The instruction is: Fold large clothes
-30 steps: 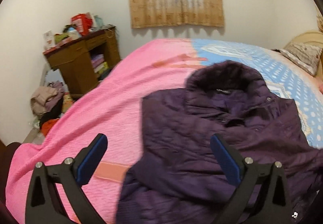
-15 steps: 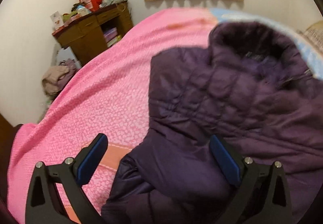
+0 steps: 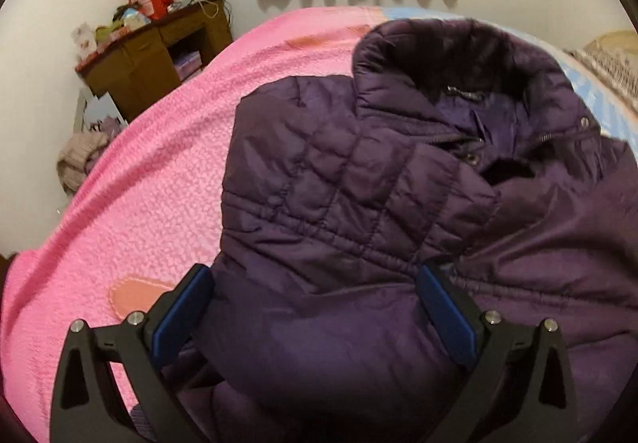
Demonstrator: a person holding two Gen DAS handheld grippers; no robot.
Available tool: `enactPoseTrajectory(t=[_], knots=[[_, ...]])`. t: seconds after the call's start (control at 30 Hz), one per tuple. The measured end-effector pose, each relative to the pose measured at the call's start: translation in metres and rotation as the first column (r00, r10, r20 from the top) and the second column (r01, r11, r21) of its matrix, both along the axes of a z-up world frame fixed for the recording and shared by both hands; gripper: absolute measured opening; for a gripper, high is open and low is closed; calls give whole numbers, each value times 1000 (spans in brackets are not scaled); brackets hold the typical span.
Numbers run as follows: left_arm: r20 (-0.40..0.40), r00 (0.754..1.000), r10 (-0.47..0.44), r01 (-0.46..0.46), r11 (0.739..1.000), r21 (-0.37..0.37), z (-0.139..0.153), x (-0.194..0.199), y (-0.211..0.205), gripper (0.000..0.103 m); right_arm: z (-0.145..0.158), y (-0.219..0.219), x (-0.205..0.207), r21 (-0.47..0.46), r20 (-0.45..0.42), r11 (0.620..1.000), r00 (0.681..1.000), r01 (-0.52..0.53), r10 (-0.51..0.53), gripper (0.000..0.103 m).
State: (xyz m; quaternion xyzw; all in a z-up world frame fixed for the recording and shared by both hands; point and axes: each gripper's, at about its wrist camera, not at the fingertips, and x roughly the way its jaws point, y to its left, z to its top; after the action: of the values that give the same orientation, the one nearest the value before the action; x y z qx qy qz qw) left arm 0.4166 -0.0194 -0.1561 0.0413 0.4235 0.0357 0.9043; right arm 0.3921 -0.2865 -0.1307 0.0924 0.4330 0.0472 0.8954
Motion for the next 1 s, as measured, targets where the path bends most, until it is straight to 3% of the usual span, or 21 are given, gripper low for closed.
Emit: enactPoseTrajectory(t=[0.23, 0.47, 1.0], knots=[[-37, 999, 21, -20, 1000, 17, -9, 4, -3, 103, -12, 6, -2, -48, 7, 998, 1000, -31, 31, 71], [-69, 997, 29, -31, 999, -37, -11, 9, 7, 103, -15, 7, 5, -72, 3, 997, 1000, -30, 30, 71], [-68, 997, 32, -35, 998, -50, -11, 13, 11, 103, -18, 10, 6, -91, 11, 996, 1000, -26, 27, 71]])
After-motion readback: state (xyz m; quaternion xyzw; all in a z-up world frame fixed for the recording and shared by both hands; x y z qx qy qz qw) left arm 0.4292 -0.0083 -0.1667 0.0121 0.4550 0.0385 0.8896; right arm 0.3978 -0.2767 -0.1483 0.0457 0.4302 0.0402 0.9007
